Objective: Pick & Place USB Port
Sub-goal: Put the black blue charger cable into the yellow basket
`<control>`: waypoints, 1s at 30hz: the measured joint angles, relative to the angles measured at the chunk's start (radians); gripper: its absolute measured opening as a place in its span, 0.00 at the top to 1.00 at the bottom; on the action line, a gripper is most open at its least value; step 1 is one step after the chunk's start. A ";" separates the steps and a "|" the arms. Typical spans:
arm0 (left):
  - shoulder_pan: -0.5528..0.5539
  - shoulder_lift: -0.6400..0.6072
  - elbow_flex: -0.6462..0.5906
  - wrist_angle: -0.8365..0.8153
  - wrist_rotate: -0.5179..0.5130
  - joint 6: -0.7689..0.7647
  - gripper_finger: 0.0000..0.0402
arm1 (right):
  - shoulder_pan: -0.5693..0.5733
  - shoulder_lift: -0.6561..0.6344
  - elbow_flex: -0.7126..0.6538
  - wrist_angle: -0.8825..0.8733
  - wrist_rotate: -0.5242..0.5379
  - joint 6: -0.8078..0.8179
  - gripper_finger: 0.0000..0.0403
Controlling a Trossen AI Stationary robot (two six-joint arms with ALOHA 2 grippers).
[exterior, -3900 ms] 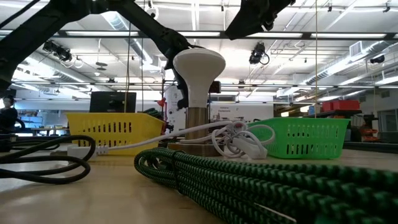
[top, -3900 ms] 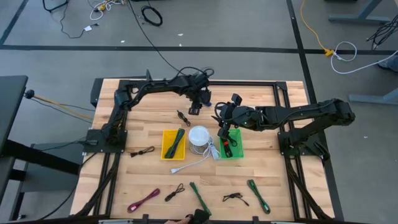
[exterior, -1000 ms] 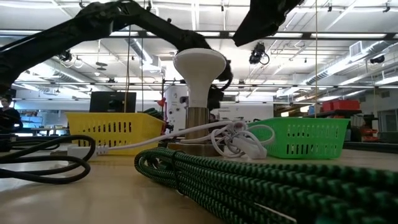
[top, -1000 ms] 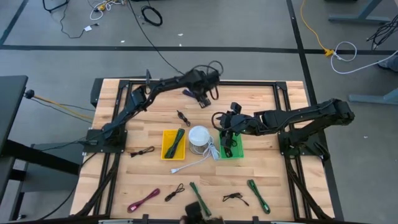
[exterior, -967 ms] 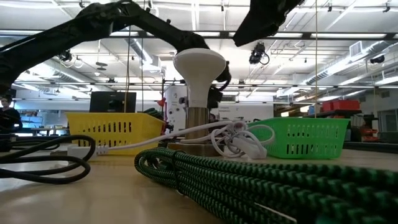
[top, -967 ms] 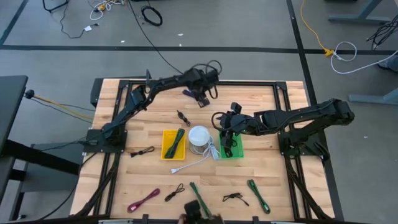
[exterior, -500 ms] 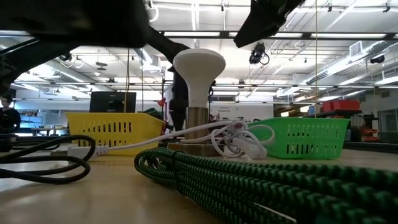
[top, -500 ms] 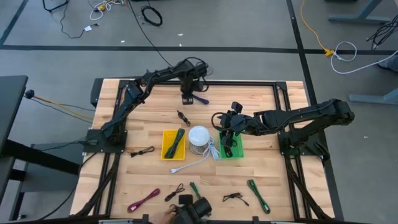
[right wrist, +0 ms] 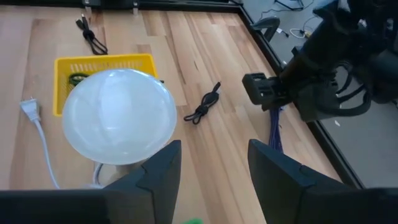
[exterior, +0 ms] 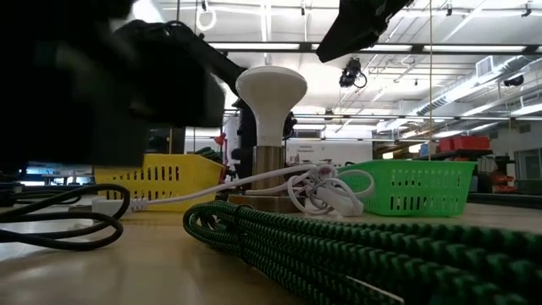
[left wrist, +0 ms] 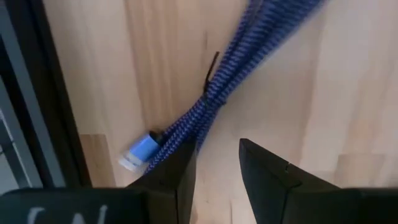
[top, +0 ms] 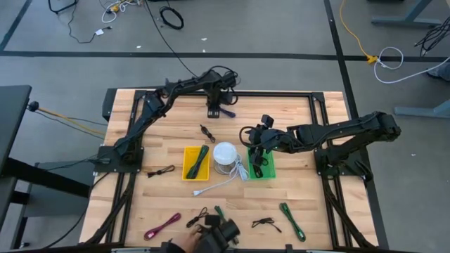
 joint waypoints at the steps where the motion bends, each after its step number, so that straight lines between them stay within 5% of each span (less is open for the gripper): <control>1: 0.004 0.006 0.001 -0.002 0.000 -0.001 0.68 | 0.000 0.000 0.000 0.002 0.001 0.000 0.53; 7: 0.021 0.036 0.004 0.001 0.033 -0.027 0.70 | -0.001 0.000 0.000 0.010 0.000 0.000 0.53; 13: 0.024 0.049 0.004 0.013 0.057 -0.025 0.96 | -0.007 0.000 0.000 0.036 0.000 -0.005 0.53; 30: -0.014 -0.031 -0.003 -0.097 0.080 -0.059 1.00 | -0.048 0.000 0.000 0.043 -0.008 -0.002 0.53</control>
